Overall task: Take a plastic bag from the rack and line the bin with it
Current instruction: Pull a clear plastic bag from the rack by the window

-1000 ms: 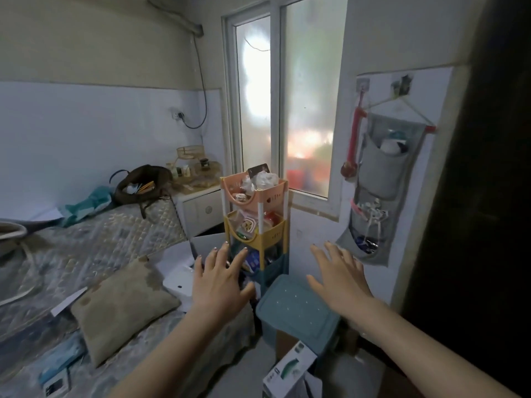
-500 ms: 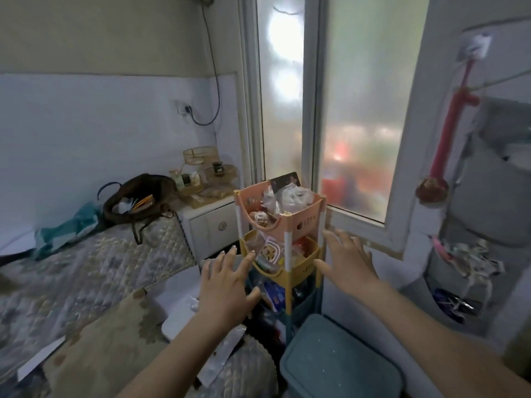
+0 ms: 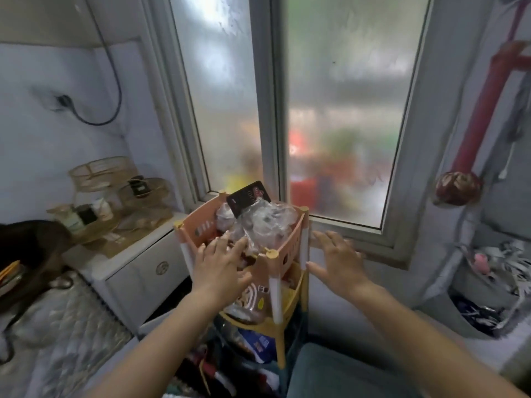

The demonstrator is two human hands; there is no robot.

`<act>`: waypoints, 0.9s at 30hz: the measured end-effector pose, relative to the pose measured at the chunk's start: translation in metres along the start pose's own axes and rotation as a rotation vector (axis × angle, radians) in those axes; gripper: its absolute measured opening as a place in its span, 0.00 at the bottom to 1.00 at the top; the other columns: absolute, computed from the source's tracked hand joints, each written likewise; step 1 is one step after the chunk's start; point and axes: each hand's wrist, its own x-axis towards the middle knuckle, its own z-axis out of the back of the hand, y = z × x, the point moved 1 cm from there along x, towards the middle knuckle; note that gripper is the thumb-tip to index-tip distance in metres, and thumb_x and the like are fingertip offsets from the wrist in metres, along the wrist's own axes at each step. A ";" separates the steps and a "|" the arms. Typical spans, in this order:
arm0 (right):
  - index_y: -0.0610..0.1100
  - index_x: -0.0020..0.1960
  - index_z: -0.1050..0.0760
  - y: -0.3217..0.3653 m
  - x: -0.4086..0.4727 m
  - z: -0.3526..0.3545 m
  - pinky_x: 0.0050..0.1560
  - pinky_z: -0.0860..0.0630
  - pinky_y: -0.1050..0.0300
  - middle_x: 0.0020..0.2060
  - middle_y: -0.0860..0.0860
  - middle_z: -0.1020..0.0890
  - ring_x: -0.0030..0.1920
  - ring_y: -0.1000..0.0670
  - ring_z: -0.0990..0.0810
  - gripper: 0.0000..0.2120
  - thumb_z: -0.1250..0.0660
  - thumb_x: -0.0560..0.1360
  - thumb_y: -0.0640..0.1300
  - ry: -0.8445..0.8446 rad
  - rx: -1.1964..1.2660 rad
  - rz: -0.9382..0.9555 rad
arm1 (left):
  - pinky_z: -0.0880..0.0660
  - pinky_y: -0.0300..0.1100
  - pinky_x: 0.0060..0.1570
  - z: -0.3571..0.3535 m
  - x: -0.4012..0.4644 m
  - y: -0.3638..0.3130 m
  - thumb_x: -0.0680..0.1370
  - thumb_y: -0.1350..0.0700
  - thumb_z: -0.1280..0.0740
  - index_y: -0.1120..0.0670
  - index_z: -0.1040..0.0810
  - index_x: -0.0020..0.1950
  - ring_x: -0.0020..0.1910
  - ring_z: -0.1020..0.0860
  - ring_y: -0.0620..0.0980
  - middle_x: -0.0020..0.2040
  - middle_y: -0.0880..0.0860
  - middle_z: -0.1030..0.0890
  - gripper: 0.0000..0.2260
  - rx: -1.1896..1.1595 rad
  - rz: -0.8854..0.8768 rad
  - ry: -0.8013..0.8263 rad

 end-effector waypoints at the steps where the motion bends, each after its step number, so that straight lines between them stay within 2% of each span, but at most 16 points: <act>1: 0.51 0.71 0.42 0.003 0.013 -0.006 0.62 0.33 0.41 0.70 0.48 0.34 0.67 0.43 0.34 0.33 0.32 0.71 0.54 0.002 -0.008 -0.026 | 0.51 0.55 0.72 -0.003 0.020 0.009 0.73 0.40 0.39 0.43 0.48 0.73 0.74 0.45 0.57 0.76 0.56 0.44 0.32 0.000 -0.008 -0.001; 5: 0.52 0.72 0.43 0.007 0.061 -0.025 0.64 0.34 0.41 0.71 0.47 0.36 0.68 0.42 0.36 0.34 0.33 0.70 0.56 0.037 -0.068 -0.069 | 0.51 0.56 0.72 -0.026 0.080 0.028 0.73 0.38 0.40 0.43 0.49 0.74 0.74 0.46 0.56 0.76 0.55 0.44 0.33 0.003 -0.063 0.022; 10: 0.52 0.71 0.43 0.008 0.121 -0.047 0.63 0.32 0.41 0.70 0.47 0.35 0.67 0.41 0.35 0.35 0.32 0.69 0.56 0.057 -0.120 -0.036 | 0.52 0.56 0.72 -0.056 0.130 0.026 0.72 0.36 0.39 0.46 0.51 0.75 0.75 0.48 0.57 0.77 0.55 0.46 0.36 0.044 -0.107 0.078; 13: 0.51 0.72 0.45 0.006 0.156 -0.063 0.65 0.31 0.40 0.71 0.47 0.37 0.68 0.41 0.36 0.40 0.30 0.67 0.58 0.131 -0.109 -0.004 | 0.52 0.56 0.73 -0.070 0.149 0.022 0.71 0.37 0.37 0.46 0.52 0.75 0.75 0.48 0.56 0.78 0.54 0.48 0.39 -0.012 -0.096 0.117; 17: 0.55 0.74 0.51 -0.002 0.199 -0.087 0.69 0.37 0.36 0.74 0.49 0.43 0.73 0.43 0.44 0.49 0.26 0.61 0.61 0.290 -0.048 0.097 | 0.53 0.54 0.73 -0.088 0.172 0.013 0.69 0.36 0.33 0.46 0.56 0.75 0.76 0.50 0.54 0.78 0.53 0.50 0.44 -0.072 -0.063 0.136; 19: 0.56 0.73 0.52 -0.010 0.214 -0.097 0.69 0.38 0.36 0.74 0.50 0.44 0.73 0.43 0.44 0.50 0.26 0.60 0.61 0.333 -0.073 0.134 | 0.51 0.53 0.73 -0.096 0.183 0.009 0.68 0.37 0.32 0.45 0.58 0.75 0.76 0.48 0.53 0.78 0.51 0.50 0.46 -0.101 -0.033 0.147; 21: 0.55 0.73 0.47 -0.020 0.224 -0.104 0.67 0.35 0.40 0.70 0.48 0.35 0.69 0.45 0.35 0.46 0.27 0.62 0.60 0.317 -0.080 0.158 | 0.46 0.51 0.72 -0.104 0.194 0.004 0.68 0.39 0.30 0.45 0.56 0.75 0.73 0.41 0.52 0.77 0.51 0.45 0.46 -0.148 -0.019 0.118; 23: 0.54 0.68 0.39 -0.027 0.230 -0.109 0.65 0.34 0.44 0.63 0.50 0.27 0.62 0.47 0.28 0.35 0.29 0.66 0.58 0.273 -0.059 0.193 | 0.38 0.49 0.68 -0.111 0.202 0.001 0.68 0.42 0.29 0.45 0.50 0.75 0.66 0.31 0.51 0.71 0.50 0.33 0.43 -0.193 -0.023 0.054; 25: 0.53 0.62 0.32 -0.033 0.232 -0.111 0.64 0.33 0.44 0.57 0.52 0.23 0.57 0.50 0.24 0.25 0.30 0.68 0.55 0.247 -0.004 0.210 | 0.32 0.46 0.62 -0.113 0.207 0.000 0.69 0.44 0.28 0.46 0.43 0.73 0.58 0.25 0.49 0.63 0.48 0.25 0.37 -0.218 -0.017 0.003; 27: 0.51 0.56 0.27 -0.035 0.233 -0.109 0.60 0.27 0.47 0.51 0.52 0.21 0.51 0.51 0.22 0.18 0.30 0.69 0.52 0.220 0.086 0.212 | 0.28 0.45 0.54 -0.111 0.210 0.000 0.69 0.46 0.28 0.46 0.33 0.68 0.51 0.22 0.49 0.54 0.46 0.22 0.29 -0.242 -0.003 -0.030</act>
